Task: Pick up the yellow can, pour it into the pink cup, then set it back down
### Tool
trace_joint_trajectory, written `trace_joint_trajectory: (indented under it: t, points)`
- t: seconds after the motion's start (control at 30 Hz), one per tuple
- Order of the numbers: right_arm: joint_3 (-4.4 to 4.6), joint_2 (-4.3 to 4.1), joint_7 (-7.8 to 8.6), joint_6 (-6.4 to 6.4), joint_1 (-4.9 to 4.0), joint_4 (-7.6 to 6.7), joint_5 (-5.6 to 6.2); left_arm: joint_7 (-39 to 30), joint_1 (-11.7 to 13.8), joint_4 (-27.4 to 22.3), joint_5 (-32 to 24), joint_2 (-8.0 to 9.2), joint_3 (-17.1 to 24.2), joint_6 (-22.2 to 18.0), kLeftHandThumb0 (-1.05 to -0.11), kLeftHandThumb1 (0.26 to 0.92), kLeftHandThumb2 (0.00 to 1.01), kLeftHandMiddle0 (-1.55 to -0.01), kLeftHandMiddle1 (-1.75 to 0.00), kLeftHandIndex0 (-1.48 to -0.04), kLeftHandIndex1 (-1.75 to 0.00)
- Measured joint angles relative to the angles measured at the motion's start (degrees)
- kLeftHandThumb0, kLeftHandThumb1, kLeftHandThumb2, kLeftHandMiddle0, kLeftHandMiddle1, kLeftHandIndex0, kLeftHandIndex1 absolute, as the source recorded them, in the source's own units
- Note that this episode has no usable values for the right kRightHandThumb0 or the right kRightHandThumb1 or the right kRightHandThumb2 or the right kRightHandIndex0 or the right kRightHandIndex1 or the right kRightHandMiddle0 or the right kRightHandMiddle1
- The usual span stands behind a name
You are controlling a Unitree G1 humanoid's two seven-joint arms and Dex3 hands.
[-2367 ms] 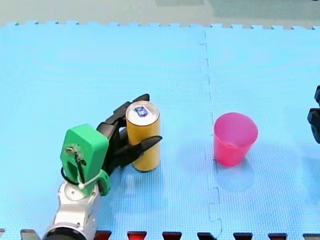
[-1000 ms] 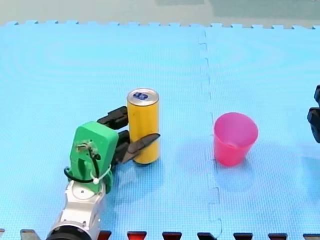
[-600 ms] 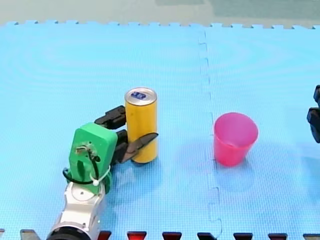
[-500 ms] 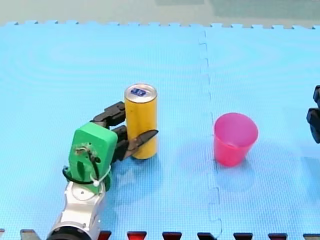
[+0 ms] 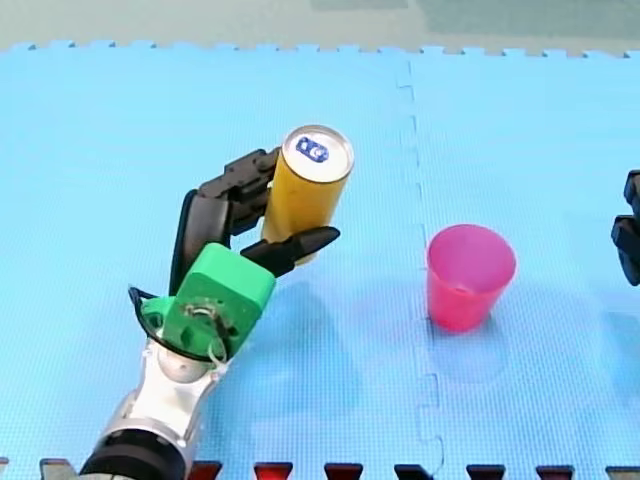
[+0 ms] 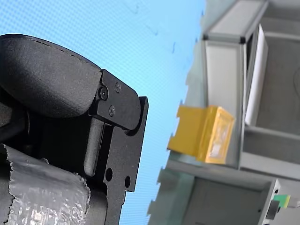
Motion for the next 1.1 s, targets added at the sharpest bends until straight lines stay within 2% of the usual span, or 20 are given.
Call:
trace_joint_trajectory:
  t: [0.1, 0.2, 0.57, 0.73, 1.1]
  points:
    - [-0.01, 0.09, 0.03, 0.12, -0.05, 0.01, 0.01, 3.8, -0.7, -0.8, 4.3, 1.45, -1.9, 1.4, -0.399, 0.783, 0.00, -1.32, 0.00, -1.21, 0.00]
    - [-0.05, 0.17, 0.16, 0.49, -0.15, 0.04, 0.05, 7.7, -1.6, -2.0, 8.8, 2.81, -4.2, 4.6, -0.421, 0.786, 0.00, -1.31, 0.00, -1.20, 0.00]
    - [-0.07, 0.40, 0.50, 0.87, -0.34, 0.13, 0.04, 12.8, -6.5, -7.0, 14.6, 2.80, -9.1, 15.6, -0.454, 0.790, 0.00, -1.29, 0.00, -1.19, 0.00]
    - [0.02, 0.70, 0.46, 0.88, -0.32, 0.13, -0.04, 17.1, -10.5, -3.8, 17.9, 3.34, -11.9, 16.7, -0.480, 0.798, 0.00, -1.33, -0.02, -1.22, -0.01]
    - [0.28, 0.95, 0.06, 1.27, -0.40, 0.10, -0.09, 25.5, -13.5, 1.7, 23.0, 4.33, -17.2, 16.6, -0.467, 0.799, 0.00, -1.41, -0.05, -1.24, -0.01]
